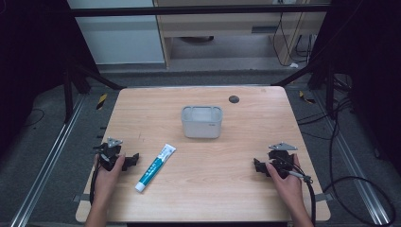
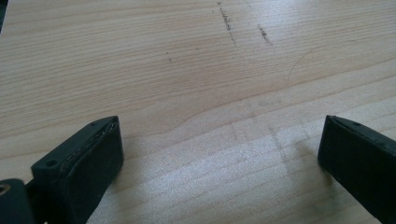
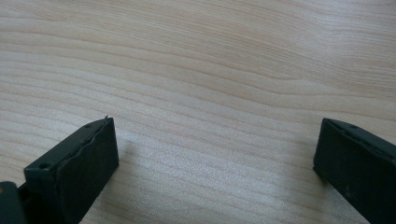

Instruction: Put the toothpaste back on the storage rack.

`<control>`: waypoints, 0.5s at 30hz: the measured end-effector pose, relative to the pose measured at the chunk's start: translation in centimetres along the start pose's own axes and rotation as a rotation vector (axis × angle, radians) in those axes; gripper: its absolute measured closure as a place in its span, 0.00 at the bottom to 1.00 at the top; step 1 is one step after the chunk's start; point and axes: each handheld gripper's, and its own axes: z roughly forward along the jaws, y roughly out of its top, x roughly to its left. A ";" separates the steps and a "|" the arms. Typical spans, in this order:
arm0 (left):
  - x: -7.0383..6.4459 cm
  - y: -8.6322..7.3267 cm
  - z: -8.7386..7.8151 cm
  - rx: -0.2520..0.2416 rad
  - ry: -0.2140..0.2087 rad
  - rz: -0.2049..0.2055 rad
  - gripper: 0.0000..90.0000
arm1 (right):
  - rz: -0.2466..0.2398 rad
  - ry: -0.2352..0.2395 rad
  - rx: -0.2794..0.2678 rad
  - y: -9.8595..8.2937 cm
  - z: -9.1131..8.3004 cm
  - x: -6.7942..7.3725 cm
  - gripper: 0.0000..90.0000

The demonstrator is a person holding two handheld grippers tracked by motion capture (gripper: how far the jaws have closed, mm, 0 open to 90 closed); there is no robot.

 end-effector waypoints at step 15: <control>-1.1 1.3 -1.8 -0.031 -0.007 0.031 0.03 | -0.025 0.026 0.000 -0.2 -0.2 -0.2 0.00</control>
